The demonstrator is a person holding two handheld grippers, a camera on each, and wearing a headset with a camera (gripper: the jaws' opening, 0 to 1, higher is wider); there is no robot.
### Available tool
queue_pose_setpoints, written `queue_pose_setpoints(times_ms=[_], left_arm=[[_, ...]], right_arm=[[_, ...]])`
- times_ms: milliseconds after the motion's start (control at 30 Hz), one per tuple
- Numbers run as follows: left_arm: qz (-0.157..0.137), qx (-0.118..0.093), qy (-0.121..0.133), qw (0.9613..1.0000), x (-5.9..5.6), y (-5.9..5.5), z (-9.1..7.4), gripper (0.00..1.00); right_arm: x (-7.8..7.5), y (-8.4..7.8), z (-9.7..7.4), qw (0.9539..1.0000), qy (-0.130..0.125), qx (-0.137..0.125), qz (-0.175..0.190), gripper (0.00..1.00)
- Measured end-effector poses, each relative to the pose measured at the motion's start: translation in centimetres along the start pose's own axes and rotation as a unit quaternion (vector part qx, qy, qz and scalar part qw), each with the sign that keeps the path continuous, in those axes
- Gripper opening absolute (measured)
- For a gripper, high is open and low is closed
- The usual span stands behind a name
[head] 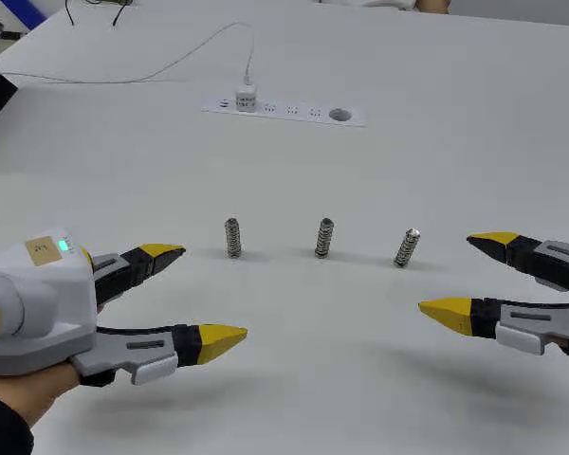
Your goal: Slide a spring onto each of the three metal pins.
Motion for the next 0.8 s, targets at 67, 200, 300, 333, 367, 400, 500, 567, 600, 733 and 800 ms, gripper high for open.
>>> queue_pose_setpoints(times_ms=[67,200,300,333,367,400,500,567,600,733,800], left_arm=[[-0.001,0.001,0.000,1.0000,0.01,-0.03,0.10,0.75],[-0.003,-0.001,-0.002,1.0000,-0.06,0.08,0.36,0.75],[-0.004,-0.002,-0.003,1.0000,0.00,0.15,0.50,0.75],[-0.003,-0.002,-0.003,1.0000,0.03,0.15,0.53,0.75],[-0.004,-0.002,-0.004,1.0000,0.05,0.13,0.59,0.75],[-0.004,-0.002,-0.004,1.0000,0.06,0.11,0.62,0.75],[-0.004,-0.001,-0.004,1.0000,0.11,0.05,0.73,0.75],[-0.005,-0.002,-0.004,1.0000,0.16,0.02,0.76,0.75],[-0.005,-0.002,-0.003,1.0000,0.18,0.01,0.75,0.75],[-0.005,0.000,0.001,1.0000,0.33,-0.03,0.69,0.76],[-0.005,0.001,0.005,1.0000,0.41,-0.01,0.66,0.76]], right_arm=[[-0.14,-0.05,-0.16,1.0000,-0.006,-0.002,0.005,0.71],[-0.36,-0.18,-0.58,0.9998,-0.016,-0.008,0.014,0.73],[-0.49,-0.24,-0.72,0.9996,-0.023,-0.009,0.016,0.73],[-0.48,-0.25,-0.77,0.9995,-0.023,-0.010,0.018,0.73],[-0.47,-0.25,-0.84,0.9995,-0.024,-0.010,0.018,0.73],[-0.48,-0.25,-0.89,0.9995,-0.025,-0.011,0.018,0.73],[-0.52,-0.33,-0.93,0.9994,-0.027,-0.011,0.019,0.73],[-0.53,-0.35,-0.88,0.9994,-0.026,-0.011,0.020,0.73],[-0.54,-0.35,-0.86,0.9994,-0.027,-0.011,0.020,0.73],[-0.61,-0.30,-0.67,0.9994,-0.026,-0.013,0.021,0.73],[-0.61,-0.30,-0.49,0.9994,-0.023,-0.015,0.020,0.73]])
Point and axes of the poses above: the centre of the closed fingertips' face, and the gripper's own axes: z roughly forward along the fingers, x roughly to its left, y roughly out of its top, the point moved 6 cm from there along -z, roughly backward along the fingers, and after that the axes turned 2 degrees about z, right-handed, at the moved point
